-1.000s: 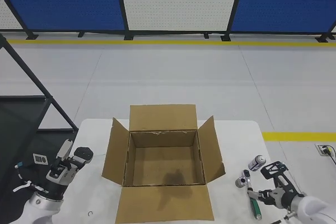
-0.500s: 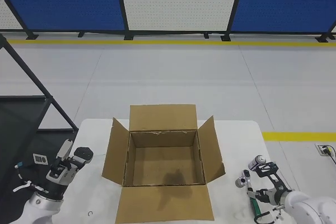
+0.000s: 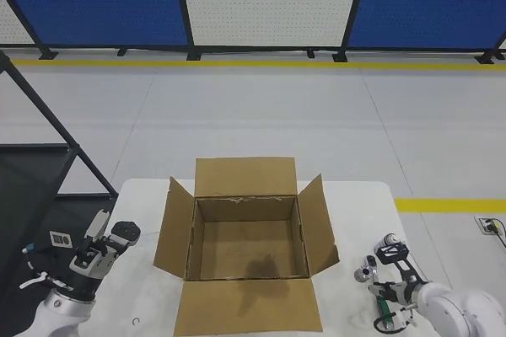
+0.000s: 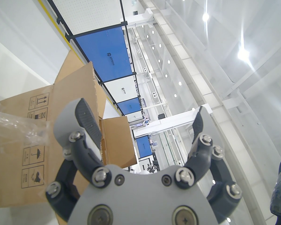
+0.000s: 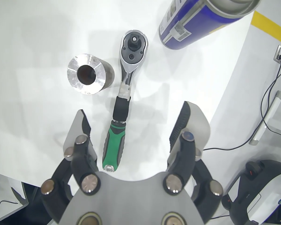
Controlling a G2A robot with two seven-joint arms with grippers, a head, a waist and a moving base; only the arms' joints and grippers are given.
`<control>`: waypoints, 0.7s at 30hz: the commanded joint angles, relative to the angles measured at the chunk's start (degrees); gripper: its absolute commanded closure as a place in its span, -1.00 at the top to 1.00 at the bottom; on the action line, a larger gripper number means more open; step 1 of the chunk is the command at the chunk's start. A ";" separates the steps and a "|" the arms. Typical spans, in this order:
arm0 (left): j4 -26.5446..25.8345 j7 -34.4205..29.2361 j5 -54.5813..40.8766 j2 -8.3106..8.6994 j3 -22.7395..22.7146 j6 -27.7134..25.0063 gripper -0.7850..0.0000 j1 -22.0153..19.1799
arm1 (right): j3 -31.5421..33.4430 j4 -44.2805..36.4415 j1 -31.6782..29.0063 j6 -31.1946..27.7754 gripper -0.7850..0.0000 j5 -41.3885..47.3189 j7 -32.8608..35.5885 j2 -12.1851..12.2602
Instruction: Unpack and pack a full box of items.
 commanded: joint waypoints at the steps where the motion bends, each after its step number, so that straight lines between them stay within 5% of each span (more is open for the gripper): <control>1: 0.00 0.00 0.00 0.00 0.00 0.00 1.00 0.00 | -0.38 1.04 0.71 -0.15 -0.08 0.33 0.31 -0.02; 21: 0.00 0.00 0.00 0.00 0.00 0.00 1.00 0.00 | -3.79 6.95 4.84 -1.17 -0.18 3.42 2.02 -0.08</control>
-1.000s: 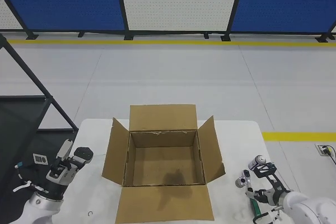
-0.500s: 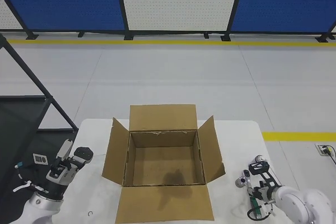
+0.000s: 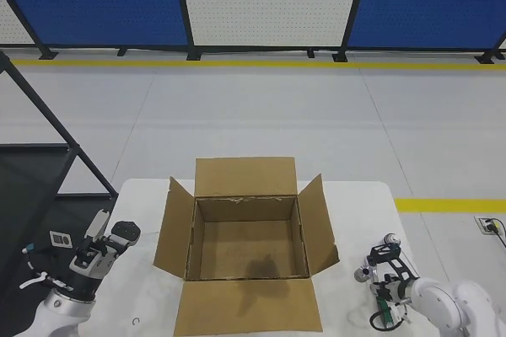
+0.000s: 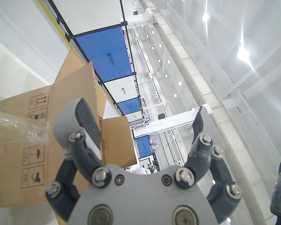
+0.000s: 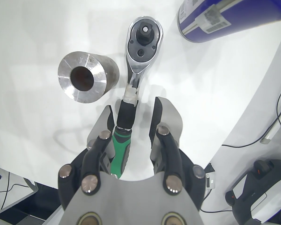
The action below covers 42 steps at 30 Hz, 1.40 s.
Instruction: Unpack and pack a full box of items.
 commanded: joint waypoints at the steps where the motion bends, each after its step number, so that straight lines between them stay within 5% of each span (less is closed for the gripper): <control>1: 0.00 0.00 0.00 0.00 0.00 0.00 1.00 0.00 | -0.43 0.40 0.38 0.07 -0.20 -0.05 0.07 -0.02; 12: 0.00 0.00 0.00 0.00 0.00 0.00 1.00 0.00 | -2.52 2.29 2.32 0.66 -0.44 -0.66 1.23 -0.06; 17: 0.00 0.00 0.00 0.00 0.00 0.00 1.00 0.00 | -2.61 2.73 2.75 0.90 -1.00 -0.55 1.43 0.01; 29: 0.00 0.00 0.00 0.00 0.00 0.00 1.00 0.00 | 4.37 -2.47 -0.72 -0.48 -1.00 3.94 0.33 1.15; 42: 0.00 0.00 0.00 0.00 0.00 0.00 1.00 0.00 | 17.67 -19.84 -9.18 -7.53 -1.00 16.75 -3.10 2.72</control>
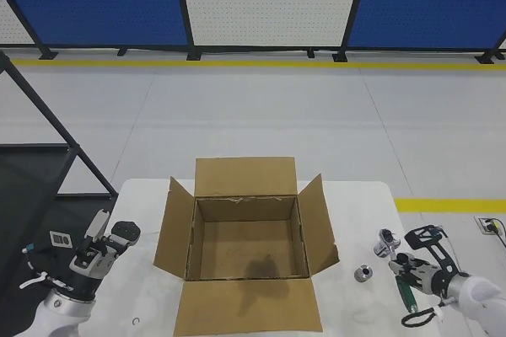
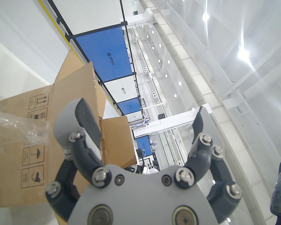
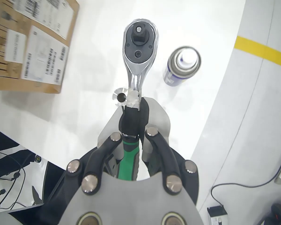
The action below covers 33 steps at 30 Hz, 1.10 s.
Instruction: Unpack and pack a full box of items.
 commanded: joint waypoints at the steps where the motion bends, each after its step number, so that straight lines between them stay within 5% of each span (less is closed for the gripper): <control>1: 0.00 0.00 0.00 0.00 0.00 0.00 1.00 0.00 | 0.46 -2.78 -0.42 -0.65 -1.00 1.94 -0.12 0.10; 8: 0.00 0.00 0.00 0.00 0.00 0.00 1.00 0.00 | -0.15 -11.19 0.20 0.58 -1.00 2.53 -1.06 0.42; 24: 0.00 0.00 0.00 0.00 0.00 0.00 1.00 0.00 | -1.19 -10.99 -0.22 -0.12 -1.00 2.95 -3.37 0.36; 33: 0.00 0.00 0.00 0.00 0.00 0.00 1.00 0.00 | -11.12 -12.27 10.21 1.78 -1.00 1.72 -6.19 0.16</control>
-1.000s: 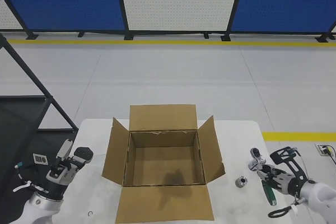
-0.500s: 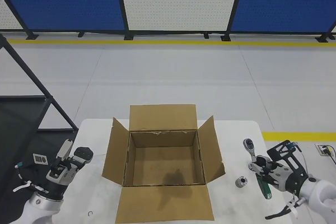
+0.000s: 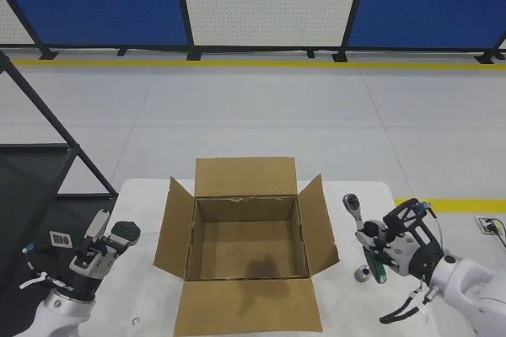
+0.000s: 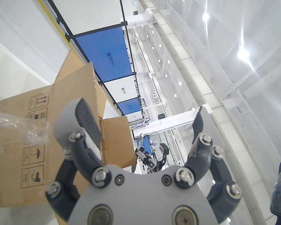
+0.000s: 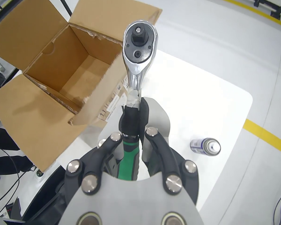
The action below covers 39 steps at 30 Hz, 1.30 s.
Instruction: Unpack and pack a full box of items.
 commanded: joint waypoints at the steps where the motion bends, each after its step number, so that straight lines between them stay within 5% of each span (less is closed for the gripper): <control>1: 0.00 0.00 0.00 0.00 0.00 0.00 1.00 0.00 | -2.86 0.24 3.52 0.39 -1.00 -0.10 0.28 -0.11; 13: 0.00 0.00 0.00 0.00 0.00 0.00 1.00 0.00 | -25.63 4.09 25.78 0.90 -1.00 -0.32 3.57 -2.55; 23: 0.00 0.00 0.00 0.00 0.00 0.00 1.00 0.00 | -45.28 20.03 40.35 2.16 -1.00 -1.53 3.53 -7.47; 36: 0.00 0.00 0.00 0.00 0.00 0.00 1.00 0.00 | -63.95 43.70 50.06 4.10 -1.00 -5.40 -4.99 -17.35; 39: 0.00 0.00 0.00 0.00 0.00 0.00 1.00 0.00 | -64.42 44.73 50.50 4.19 -1.00 -5.13 -4.86 -17.87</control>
